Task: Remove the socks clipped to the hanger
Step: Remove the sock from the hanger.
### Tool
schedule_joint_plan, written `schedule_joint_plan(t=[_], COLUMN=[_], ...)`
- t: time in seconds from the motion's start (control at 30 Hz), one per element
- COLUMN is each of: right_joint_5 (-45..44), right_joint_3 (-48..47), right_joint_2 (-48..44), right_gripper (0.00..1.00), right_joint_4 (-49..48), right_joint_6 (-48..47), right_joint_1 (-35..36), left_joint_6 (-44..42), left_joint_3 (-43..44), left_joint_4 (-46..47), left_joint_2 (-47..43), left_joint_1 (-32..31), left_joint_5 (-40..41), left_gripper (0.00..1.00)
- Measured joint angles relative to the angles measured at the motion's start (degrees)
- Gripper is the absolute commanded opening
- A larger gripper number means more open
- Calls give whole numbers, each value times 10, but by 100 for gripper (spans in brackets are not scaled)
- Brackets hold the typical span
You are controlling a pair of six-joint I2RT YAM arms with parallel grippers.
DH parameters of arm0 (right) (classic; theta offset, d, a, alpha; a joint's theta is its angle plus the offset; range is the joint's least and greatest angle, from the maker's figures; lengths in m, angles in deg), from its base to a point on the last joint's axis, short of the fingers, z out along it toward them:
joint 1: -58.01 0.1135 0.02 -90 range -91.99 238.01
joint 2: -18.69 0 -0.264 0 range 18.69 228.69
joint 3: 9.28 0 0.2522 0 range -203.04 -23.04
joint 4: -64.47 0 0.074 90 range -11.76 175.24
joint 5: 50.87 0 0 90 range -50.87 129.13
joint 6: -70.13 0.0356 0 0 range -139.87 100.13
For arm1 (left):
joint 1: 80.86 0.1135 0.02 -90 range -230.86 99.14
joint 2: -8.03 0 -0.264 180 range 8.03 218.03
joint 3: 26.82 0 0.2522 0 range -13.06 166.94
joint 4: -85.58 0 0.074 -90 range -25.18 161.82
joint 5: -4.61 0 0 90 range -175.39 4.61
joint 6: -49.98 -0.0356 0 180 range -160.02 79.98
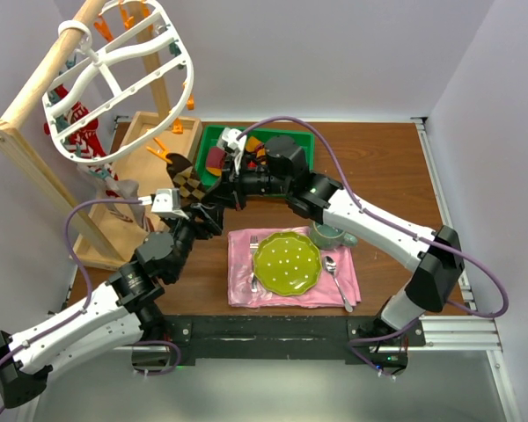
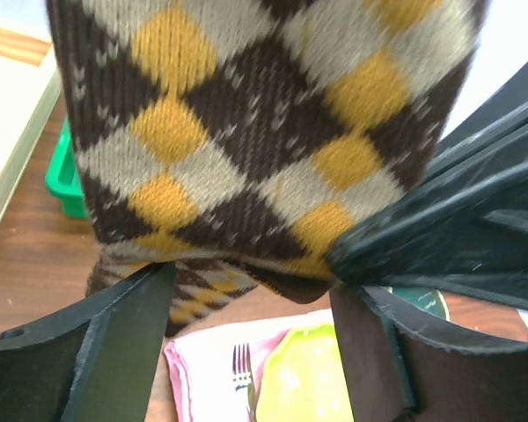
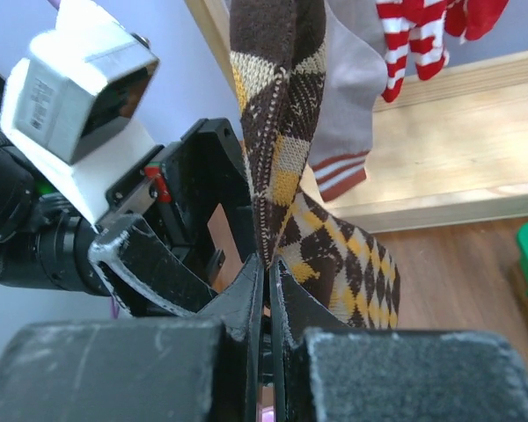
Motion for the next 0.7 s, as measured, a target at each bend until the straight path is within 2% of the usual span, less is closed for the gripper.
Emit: schedule_joint_plan(t=[0.1,0.2,0.23,0.27,0.3,0.4,0.53,0.57,0.6,0.7], right_joint_5=[4,5,5,5,5,5,5,5,5,2], right_joint_3=[0,0,0,0,0,0,0,0,0,0], right_joint_2=[8,18,20,21,22,22,22,22,22,22], right_gripper=[0,0,0,0,0,0,1,5,13,23], right_joint_4=[-5,-15,-16,-17,-17,-18,-20,-21,-21,-21], right_joint_6=[9,17,20,22,24,28,30,31,31,31], right_joint_1=[0,0,-1,-1,-1,-1,-1,-1,-1,-1], left_joint_6=[-7,-12,-15,-16,-18,-19,-20,-20,-20,-19], left_joint_3=[0,0,0,0,0,0,0,0,0,-6], left_joint_4=[15,21,23,23,24,27,29,29,29,30], left_joint_2=[0,0,0,0,0,-1,-5,-6,-7,-10], left_joint_1=[0,0,0,0,0,0,0,0,0,0], left_joint_5=[4,4,4,5,5,7,9,9,10,10], left_gripper=[63,43,31,26,14,0,0,0,0,0])
